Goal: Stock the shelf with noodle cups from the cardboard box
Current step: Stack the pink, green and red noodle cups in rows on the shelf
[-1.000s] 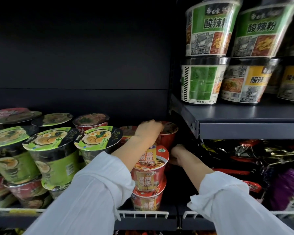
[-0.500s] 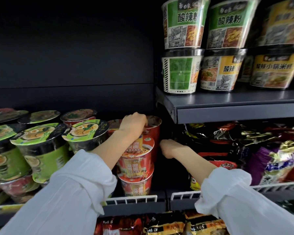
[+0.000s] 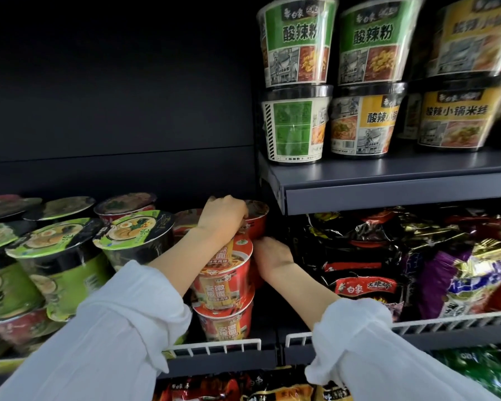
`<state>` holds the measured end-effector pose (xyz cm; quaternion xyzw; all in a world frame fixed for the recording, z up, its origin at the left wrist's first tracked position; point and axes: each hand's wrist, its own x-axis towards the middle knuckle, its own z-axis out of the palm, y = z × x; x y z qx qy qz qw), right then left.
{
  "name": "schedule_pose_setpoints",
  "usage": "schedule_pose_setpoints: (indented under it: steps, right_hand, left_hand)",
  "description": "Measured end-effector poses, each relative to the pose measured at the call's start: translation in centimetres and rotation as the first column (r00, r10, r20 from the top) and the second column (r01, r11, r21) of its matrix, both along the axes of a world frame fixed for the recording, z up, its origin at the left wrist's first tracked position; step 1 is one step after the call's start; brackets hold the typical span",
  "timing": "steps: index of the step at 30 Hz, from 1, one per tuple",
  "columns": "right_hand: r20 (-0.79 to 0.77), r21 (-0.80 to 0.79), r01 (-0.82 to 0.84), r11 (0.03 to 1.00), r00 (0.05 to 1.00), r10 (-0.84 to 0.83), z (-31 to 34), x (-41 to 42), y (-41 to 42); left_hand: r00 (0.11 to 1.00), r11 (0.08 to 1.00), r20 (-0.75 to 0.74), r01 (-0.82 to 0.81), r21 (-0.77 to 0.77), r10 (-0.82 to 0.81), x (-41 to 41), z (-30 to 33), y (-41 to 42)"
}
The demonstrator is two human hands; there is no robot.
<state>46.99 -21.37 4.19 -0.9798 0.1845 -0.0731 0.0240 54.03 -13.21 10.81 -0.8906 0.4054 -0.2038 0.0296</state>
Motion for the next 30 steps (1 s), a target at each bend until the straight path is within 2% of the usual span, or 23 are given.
schedule_pose_setpoints:
  steps: [5,9,12,19,22,25,30]
  right_hand:
    - [-0.031,-0.124,-0.021,0.992,0.999,0.018,0.9,0.0,-0.2]
    - [-0.105,-0.143,0.007,0.99,0.994,-0.023,1.4,-0.8,-0.6]
    - [-0.09,-0.124,0.004,0.992,0.996,-0.015,0.8,-0.9,0.6]
    - [-0.077,0.112,0.064,0.992,0.996,-0.055,1.0,-0.7,-0.7]
    - [-0.081,0.102,0.068,0.992,0.995,-0.06,0.2,-0.6,-0.5]
    - [-0.021,0.133,0.059,0.989,0.998,-0.057,-0.2,-0.5,0.0]
    - [0.033,0.351,0.068,0.934,0.996,-0.085,-0.3,-0.3,-0.2]
  left_hand:
    - [0.992,0.998,0.121,0.019,0.053,-0.025,-0.1,0.0,0.7]
    - [0.977,0.998,0.203,0.056,0.021,-0.059,-0.2,-0.2,1.0]
    - [0.975,0.999,0.216,0.049,0.012,-0.05,-0.5,-0.6,1.1]
    - [0.972,0.998,0.233,0.043,-0.037,-0.033,-0.4,-0.7,1.8]
    - [0.97,0.998,0.241,0.038,-0.048,-0.026,-0.5,-0.8,1.6]
    - [0.97,0.998,0.244,0.035,-0.052,-0.021,-0.8,-0.9,1.4]
    - [0.966,0.999,0.258,0.001,-0.045,0.011,-0.4,-1.0,1.7]
